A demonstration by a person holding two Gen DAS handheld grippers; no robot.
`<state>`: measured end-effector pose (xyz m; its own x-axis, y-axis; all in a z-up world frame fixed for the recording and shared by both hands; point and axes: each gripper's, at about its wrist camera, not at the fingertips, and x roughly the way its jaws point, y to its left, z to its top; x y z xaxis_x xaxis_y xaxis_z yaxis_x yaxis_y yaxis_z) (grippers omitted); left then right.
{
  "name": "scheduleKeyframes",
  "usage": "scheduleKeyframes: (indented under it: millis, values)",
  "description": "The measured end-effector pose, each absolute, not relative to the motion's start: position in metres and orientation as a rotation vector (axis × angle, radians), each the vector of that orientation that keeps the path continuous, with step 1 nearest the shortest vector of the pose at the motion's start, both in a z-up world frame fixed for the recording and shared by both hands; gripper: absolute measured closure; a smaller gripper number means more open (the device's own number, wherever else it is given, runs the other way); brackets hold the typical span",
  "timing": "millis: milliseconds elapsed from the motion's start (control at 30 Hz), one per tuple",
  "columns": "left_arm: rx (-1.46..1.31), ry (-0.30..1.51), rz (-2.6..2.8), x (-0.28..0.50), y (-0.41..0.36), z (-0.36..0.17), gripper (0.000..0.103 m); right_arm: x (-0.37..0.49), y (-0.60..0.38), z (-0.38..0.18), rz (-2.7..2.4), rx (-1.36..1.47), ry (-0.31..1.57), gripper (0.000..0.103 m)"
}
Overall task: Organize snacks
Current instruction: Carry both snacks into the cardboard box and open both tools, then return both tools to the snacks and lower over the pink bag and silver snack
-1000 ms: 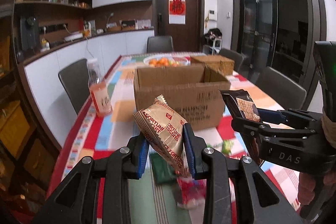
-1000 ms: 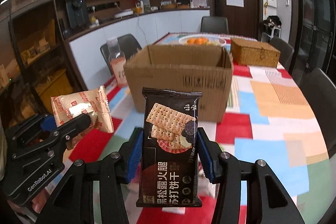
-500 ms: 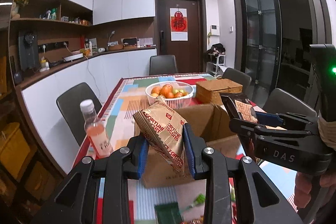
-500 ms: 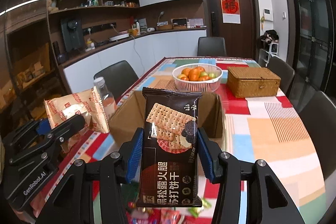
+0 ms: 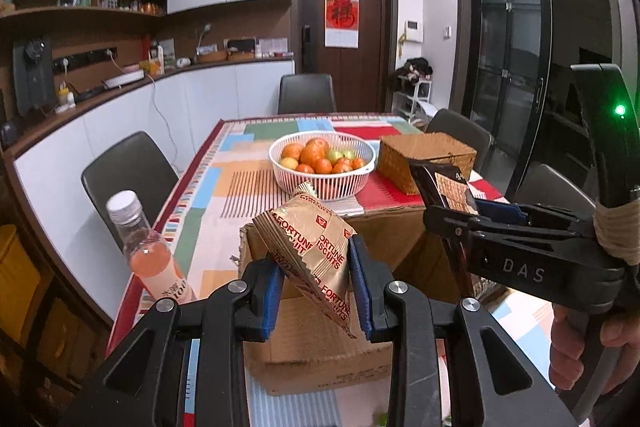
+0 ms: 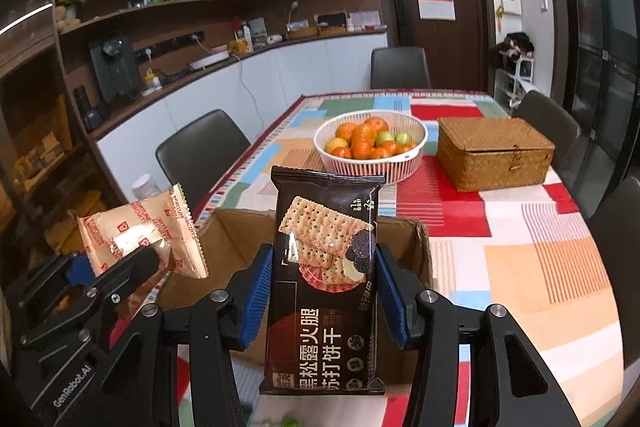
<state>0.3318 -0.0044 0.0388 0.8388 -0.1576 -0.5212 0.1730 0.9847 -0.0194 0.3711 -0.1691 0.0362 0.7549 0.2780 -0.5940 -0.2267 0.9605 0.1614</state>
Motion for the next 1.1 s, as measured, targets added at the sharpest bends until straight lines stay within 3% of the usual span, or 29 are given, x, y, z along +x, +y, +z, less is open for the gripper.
scheduleKeyframes:
  millis: [167, 233, 300, 500, 1100]
  values:
    - [0.035, 0.588, -0.166, 0.350, -0.005, 0.030, 0.069, 0.390, -0.165, 0.028, 0.260, 0.076, 0.685, 0.053]
    - [0.044, 0.586, -0.136, 0.348, -0.005, 0.029, 0.052, 0.395, -0.163, 0.025, 0.248, 0.060, 0.691, 0.052]
    - [0.042, 0.561, -0.114, 0.340, -0.004, 0.031, 0.045, 0.394, -0.163, 0.025, 0.226, 0.050, 0.683, 0.039]
    - [0.043, 0.541, -0.113, 0.303, 0.001, 0.042, 0.035, 0.362, -0.170, 0.032, 0.212, 0.051, 0.632, 0.037]
    - [0.065, 0.500, -0.198, 0.173, -0.005, 0.057, 0.029, 0.214, -0.175, 0.049, 0.265, -0.041, 0.509, 0.037]
